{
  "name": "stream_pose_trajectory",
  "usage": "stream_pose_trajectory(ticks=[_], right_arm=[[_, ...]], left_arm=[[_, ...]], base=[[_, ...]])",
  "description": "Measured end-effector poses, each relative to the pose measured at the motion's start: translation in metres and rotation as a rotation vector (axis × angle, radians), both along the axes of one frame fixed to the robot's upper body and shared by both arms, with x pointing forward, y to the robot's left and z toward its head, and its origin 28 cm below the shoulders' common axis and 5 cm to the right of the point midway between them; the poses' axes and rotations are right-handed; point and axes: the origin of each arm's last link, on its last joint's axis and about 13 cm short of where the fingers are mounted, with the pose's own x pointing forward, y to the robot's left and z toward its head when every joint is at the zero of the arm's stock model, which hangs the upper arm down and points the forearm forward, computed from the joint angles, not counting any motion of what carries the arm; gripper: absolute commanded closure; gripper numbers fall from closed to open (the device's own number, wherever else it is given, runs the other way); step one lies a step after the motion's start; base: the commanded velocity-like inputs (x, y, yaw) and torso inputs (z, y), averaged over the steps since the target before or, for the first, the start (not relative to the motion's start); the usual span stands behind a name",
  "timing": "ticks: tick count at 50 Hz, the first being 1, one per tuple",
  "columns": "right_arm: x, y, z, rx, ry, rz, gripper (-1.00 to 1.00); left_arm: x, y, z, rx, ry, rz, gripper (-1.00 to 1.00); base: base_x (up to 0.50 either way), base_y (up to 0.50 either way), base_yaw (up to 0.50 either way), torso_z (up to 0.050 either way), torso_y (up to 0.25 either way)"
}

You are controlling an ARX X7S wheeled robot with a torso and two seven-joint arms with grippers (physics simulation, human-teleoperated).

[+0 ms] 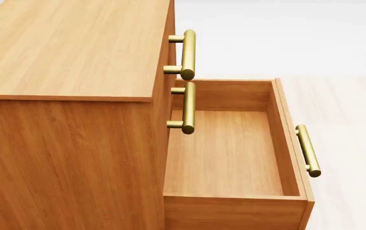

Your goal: Put the bowl in the bottom drawer of the cabinet and close it.

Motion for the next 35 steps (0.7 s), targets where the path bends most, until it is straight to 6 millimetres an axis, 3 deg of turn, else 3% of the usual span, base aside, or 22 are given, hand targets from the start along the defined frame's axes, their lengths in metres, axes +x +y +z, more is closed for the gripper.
stream_pose_trajectory(ticks=[20, 35], right_arm=[[0.033, 0.027, 0.032, -0.02, 0.025, 0.145, 1.0], [0.039, 0.046, 0.033, -0.036, 0.095, 0.237, 1.0]], left_arm=[[0.001, 0.0, -0.001, 0.001, 0.0, -0.002, -1.0], [0.0, 0.001, 0.0, -0.002, 0.0, -0.001, -1.0]], base=[[0.0, 0.0, 0.0, 0.0, 0.0], [0.0, 0.0, 0.0, 0.0, 0.001]])
